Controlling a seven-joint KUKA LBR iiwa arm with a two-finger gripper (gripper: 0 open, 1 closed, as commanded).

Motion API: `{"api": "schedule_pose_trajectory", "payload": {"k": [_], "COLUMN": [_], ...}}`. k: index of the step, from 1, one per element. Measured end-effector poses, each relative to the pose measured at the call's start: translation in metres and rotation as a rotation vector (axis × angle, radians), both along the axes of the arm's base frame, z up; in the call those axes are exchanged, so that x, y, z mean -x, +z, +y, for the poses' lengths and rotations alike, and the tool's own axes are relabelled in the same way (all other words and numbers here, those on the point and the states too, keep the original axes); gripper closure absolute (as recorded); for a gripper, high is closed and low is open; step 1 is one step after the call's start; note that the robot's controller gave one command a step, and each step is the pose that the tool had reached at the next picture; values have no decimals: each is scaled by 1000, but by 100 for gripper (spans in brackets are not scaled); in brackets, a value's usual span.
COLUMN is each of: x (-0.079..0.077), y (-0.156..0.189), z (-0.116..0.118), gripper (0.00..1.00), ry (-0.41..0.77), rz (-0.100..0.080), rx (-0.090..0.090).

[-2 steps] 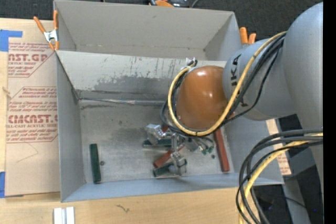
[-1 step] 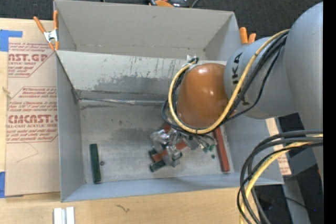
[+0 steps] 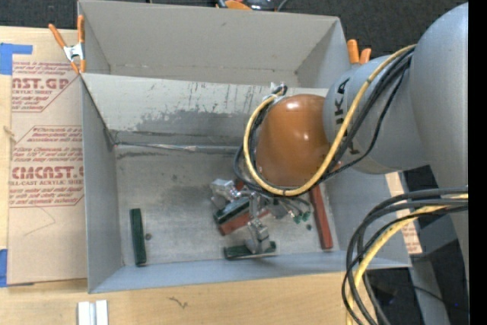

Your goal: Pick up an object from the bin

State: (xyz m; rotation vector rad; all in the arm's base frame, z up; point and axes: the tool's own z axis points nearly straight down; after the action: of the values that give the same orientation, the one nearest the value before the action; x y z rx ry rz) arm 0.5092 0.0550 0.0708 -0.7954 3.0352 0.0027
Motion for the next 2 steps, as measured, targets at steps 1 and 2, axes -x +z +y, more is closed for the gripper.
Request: {"api": "schedule_pose_trajectory", "payload": {"k": [1,2], "x": [-61,-59], "y": [-1,-1], "z": [-56,-52], "gripper": [0,100], "ry": [132,134], "rz": [-1,2], "rx": [5,1]}}
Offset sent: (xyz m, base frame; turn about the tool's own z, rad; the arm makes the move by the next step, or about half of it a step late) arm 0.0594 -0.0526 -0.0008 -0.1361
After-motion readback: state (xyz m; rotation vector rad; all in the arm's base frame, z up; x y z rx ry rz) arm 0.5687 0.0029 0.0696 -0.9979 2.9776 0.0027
